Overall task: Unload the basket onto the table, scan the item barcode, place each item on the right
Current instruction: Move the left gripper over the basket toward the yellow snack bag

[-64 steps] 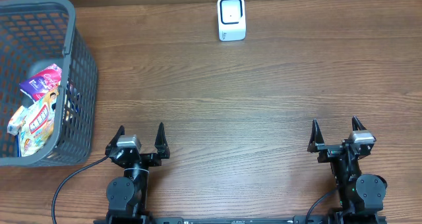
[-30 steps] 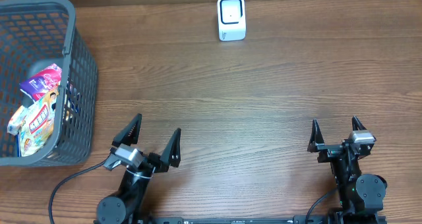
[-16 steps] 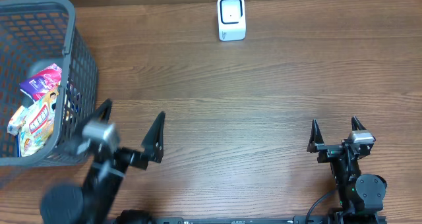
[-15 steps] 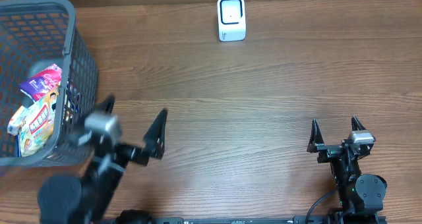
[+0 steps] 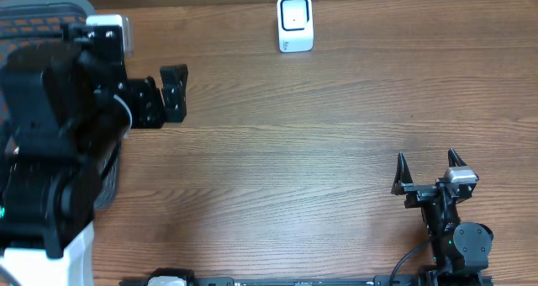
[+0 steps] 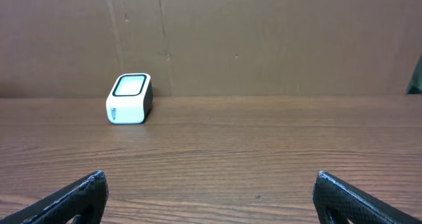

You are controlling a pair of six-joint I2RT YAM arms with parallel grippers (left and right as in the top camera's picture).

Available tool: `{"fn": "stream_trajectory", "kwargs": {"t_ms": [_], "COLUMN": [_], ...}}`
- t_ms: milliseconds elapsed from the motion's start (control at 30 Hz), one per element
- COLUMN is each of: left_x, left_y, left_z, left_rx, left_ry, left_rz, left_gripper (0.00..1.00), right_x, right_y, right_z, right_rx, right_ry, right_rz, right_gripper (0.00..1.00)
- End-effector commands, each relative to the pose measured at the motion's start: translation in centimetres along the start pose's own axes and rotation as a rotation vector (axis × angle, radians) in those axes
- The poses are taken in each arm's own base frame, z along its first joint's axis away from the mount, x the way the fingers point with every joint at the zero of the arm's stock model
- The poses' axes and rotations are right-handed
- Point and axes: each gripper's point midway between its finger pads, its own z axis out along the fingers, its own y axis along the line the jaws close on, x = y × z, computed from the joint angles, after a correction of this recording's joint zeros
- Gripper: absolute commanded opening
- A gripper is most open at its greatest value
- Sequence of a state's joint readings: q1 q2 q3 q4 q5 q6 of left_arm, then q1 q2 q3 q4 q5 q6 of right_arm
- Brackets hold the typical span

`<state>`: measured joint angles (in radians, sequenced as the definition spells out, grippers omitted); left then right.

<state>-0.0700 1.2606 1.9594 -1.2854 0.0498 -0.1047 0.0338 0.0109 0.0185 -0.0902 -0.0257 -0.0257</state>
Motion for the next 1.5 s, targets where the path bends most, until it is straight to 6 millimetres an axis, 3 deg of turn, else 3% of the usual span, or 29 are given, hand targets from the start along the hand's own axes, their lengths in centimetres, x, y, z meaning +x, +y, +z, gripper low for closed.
{"fn": "stream_trajectory", "kwargs": {"t_ms": [0,233,400,633,967,1133,1300,1467], "left_x": [-0.7,-1.4,-0.3,2.5,9.1,11.4,13.8,16.4], "left_y": [3.8,12.9,19.8,26.3,30.5,30.7,31.6,31.1], "left_z": [1.7,-2.1,-4.8,-3.7,3.0,6.7,8.5,10.6], "left_rx": [-0.213,-0.462,-0.572,-0.671,-0.748,-0.676,-0.702,-0.707], "left_ry": [0.025,-0.072,-0.151,-0.127,0.168,0.29,0.389,0.531], "left_rz": [-0.067,-0.427,-0.704,-0.974,-1.193,-1.289,-1.316,-1.336], "left_gripper": [1.0,1.0,1.0,1.0,1.0,1.0,1.0,0.99], "right_x": [0.2,0.2,0.2,0.2,0.2,0.2,0.2,0.2], "right_y": [0.1,0.1,0.1,0.1,0.1,0.1,0.1,0.1], "right_z": [0.0,0.0,0.0,0.0,0.0,0.0,0.0,0.0], "right_rx": [-0.002,-0.003,-0.002,-0.003,-0.003,-0.002,-0.002,-0.003], "right_ry": [-0.003,-0.003,-0.003,-0.003,-0.003,-0.003,-0.003,-0.003], "right_rz": [-0.002,-0.002,-0.002,-0.002,-0.002,-0.002,-0.002,-0.002], "right_gripper": [1.0,1.0,1.0,1.0,1.0,1.0,1.0,1.0]}}
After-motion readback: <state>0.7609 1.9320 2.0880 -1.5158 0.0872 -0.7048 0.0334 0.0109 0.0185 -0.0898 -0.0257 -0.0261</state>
